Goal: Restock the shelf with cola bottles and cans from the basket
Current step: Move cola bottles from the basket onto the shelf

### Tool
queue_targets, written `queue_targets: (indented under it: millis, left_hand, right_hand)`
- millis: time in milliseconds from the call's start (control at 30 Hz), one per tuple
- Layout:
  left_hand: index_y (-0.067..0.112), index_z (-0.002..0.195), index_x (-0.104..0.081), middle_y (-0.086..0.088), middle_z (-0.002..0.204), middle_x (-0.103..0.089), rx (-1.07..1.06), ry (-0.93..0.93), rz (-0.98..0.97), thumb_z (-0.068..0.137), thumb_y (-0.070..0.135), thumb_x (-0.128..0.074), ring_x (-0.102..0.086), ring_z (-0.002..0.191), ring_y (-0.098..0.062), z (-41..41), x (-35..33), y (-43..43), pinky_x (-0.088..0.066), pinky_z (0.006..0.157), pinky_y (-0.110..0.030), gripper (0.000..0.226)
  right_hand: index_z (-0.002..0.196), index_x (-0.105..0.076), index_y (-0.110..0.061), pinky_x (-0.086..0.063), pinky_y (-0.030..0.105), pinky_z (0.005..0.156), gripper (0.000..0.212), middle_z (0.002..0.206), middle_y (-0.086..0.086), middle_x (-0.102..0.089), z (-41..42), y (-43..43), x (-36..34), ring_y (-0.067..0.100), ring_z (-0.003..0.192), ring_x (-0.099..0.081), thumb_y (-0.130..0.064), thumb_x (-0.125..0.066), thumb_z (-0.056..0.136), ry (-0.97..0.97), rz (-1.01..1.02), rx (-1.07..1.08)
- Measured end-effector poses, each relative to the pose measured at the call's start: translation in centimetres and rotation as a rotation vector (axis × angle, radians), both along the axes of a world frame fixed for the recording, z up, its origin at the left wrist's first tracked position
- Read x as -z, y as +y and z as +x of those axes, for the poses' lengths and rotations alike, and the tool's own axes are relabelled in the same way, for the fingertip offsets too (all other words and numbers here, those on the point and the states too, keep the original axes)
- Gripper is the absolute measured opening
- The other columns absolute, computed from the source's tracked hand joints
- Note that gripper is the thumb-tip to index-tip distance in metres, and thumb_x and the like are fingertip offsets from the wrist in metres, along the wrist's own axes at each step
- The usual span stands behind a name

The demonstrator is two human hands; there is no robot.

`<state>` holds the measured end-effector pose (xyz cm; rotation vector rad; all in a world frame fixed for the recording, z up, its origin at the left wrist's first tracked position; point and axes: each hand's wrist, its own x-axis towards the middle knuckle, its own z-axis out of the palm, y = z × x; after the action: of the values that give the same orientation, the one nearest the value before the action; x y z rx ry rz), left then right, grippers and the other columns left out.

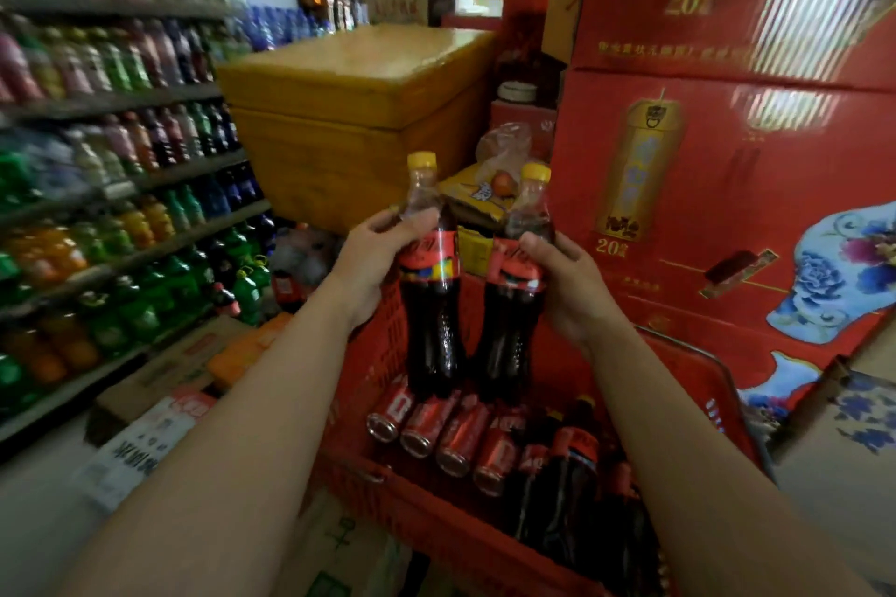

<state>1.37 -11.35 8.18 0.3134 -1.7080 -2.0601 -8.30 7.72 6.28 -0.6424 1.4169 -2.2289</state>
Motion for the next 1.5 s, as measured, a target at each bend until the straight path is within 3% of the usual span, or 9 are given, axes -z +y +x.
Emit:
queue_targets:
  millis: [133,267,467,600,700,767,867,1133,1500]
  left_hand:
    - [0.012,0.114,-0.067,-0.008,0.105,-0.073,-0.218,0.094,0.043,0.061,0.037,-0.084,-0.069,0.095,-0.025,4.7,-2.9,-0.4,-0.055,0.087,-0.042,0.061]
    - [0.012,0.117,-0.065,-0.004,0.102,-0.074,-0.428,0.172,0.02,0.063,0.038,-0.084,-0.071,0.091,-0.021,11.3,-4.9,-1.1,-0.056,0.075,-0.036,0.062]
    - [0.011,0.1,-0.068,-0.002,0.082,-0.073,-0.714,0.21,-0.02,0.074,0.029,-0.074,-0.068,0.067,-0.016,23.1,-6.4,-1.3,-0.055,0.06,-0.028,0.032]
    - [0.014,0.106,-0.071,-0.004,0.093,-0.073,-0.887,0.171,-0.081,0.065,0.036,-0.082,-0.068,0.079,-0.019,30.4,-6.1,-1.3,-0.054,0.075,-0.037,0.048]
    - [0.017,0.099,-0.073,-0.007,0.095,-0.072,-0.982,0.175,-0.066,0.071,0.03,-0.077,-0.065,0.086,-0.025,35.5,-5.7,-0.5,-0.051,0.086,-0.046,0.031]
    - [0.016,0.101,-0.072,-0.005,0.092,-0.073,-1.035,0.179,-0.074,0.077,0.026,-0.074,-0.067,0.083,-0.021,38.4,-5.3,0.2,-0.054,0.08,-0.039,0.025]
    - [0.018,0.093,-0.071,0.004,0.081,-0.075,-1.145,0.156,-0.099,0.082,0.019,-0.07,-0.069,0.072,-0.011,42.7,-4.7,1.4,-0.056,0.066,-0.025,0.012]
    - [0.019,0.108,-0.07,-0.004,0.105,-0.074,-1.259,0.09,-0.124,0.066,0.035,-0.075,-0.07,0.094,-0.018,50.2,-2.8,2.5,-0.054,0.077,-0.03,0.045]
    - [0.023,0.104,-0.071,-0.001,0.103,-0.074,-1.261,0.067,-0.109,0.063,0.038,-0.077,-0.07,0.095,-0.017,54.9,-0.5,-1.1,-0.052,0.081,-0.032,0.044]
  right_hand:
    - [0.101,-0.067,-0.013,-0.057,0.028,0.07,0.022,0.086,0.0,-0.074,2.1,-2.9,-3.4,0.014,0.076,-0.071,-0.016,-0.067,0.08,0.067,-0.065,-0.198]
    - [0.107,-0.066,-0.013,-0.058,0.033,0.073,0.037,0.091,0.003,-0.073,6.0,-6.3,-5.6,0.016,0.08,-0.07,-0.021,-0.074,0.072,0.083,-0.105,-0.394]
    - [0.099,-0.066,-0.011,-0.058,0.032,0.07,0.022,0.085,0.005,-0.071,14.6,-11.5,-6.1,0.018,0.073,-0.068,-0.019,-0.073,0.079,0.049,-0.122,-0.694]
    - [0.09,-0.069,-0.014,-0.057,0.028,0.063,0.015,0.077,0.002,-0.071,20.4,-14.0,-6.2,0.014,0.066,-0.067,-0.019,-0.07,0.076,0.021,-0.124,-0.863]
    - [0.087,-0.07,-0.016,-0.057,0.029,0.062,0.018,0.078,0.001,-0.072,24.7,-15.5,-6.1,0.014,0.066,-0.069,-0.021,-0.071,0.07,0.011,-0.125,-0.97]
    - [0.09,-0.07,-0.017,-0.059,0.033,0.067,0.019,0.08,0.001,-0.073,27.2,-16.3,-5.9,0.016,0.07,-0.069,-0.02,-0.071,0.071,0.011,-0.126,-1.03]
    - [0.092,-0.071,-0.015,-0.057,0.033,0.066,0.014,0.078,0.0,-0.073,31.1,-17.2,-5.6,0.016,0.07,-0.07,-0.014,-0.069,0.079,0.02,-0.103,-1.085]
    - [0.1,-0.069,-0.011,-0.056,0.033,0.067,0.031,0.084,0.002,-0.073,38.6,-18.5,-4.2,0.018,0.076,-0.071,-0.019,-0.073,0.07,0.076,-0.074,-1.192]
    - [0.107,-0.068,-0.009,-0.056,0.032,0.067,0.027,0.087,0.004,-0.073,42.6,-21.6,-1.8,0.019,0.079,-0.071,-0.013,-0.07,0.08,0.048,-0.032,-1.156]
